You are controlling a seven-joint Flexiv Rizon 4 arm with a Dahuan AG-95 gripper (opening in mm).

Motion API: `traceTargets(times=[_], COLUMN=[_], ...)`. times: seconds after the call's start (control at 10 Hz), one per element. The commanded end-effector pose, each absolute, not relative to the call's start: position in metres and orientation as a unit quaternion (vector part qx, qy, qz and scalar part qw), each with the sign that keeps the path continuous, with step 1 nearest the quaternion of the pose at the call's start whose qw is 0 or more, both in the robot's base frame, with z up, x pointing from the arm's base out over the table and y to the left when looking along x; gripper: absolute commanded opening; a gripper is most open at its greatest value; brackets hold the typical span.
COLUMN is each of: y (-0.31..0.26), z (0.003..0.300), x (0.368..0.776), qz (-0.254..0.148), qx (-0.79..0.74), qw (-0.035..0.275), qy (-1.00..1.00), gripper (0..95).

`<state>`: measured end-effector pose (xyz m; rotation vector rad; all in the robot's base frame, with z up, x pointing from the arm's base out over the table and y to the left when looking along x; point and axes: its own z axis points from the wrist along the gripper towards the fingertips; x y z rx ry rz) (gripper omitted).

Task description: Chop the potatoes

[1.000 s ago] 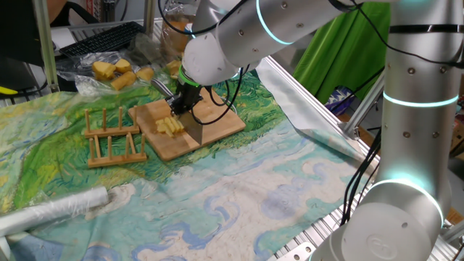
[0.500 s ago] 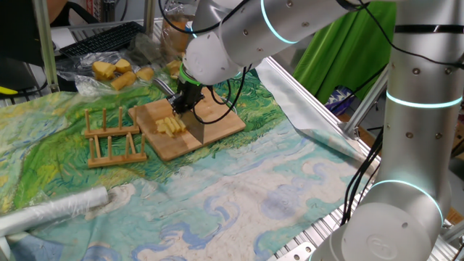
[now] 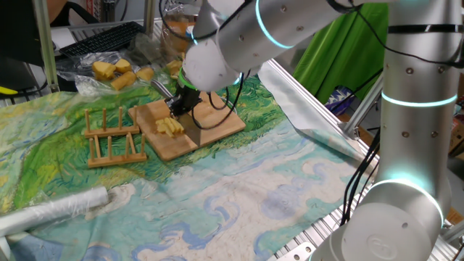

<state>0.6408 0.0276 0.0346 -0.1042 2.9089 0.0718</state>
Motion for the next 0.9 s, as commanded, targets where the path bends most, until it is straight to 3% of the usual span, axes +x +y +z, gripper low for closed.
traceTargets(times=[0.1,0.7,0.9], y=[0.0269,0.026,0.0274], z=[0.0367,0.0433,0.0373], x=[0.6402,0.6386,0.6379], qz=[0.024,0.022,0.026], qx=[-0.035,-0.035,-0.03], qw=[0.105,0.101,0.113], qy=[0.994,0.994,0.993], gripper=[0.0,0.0,0.0])
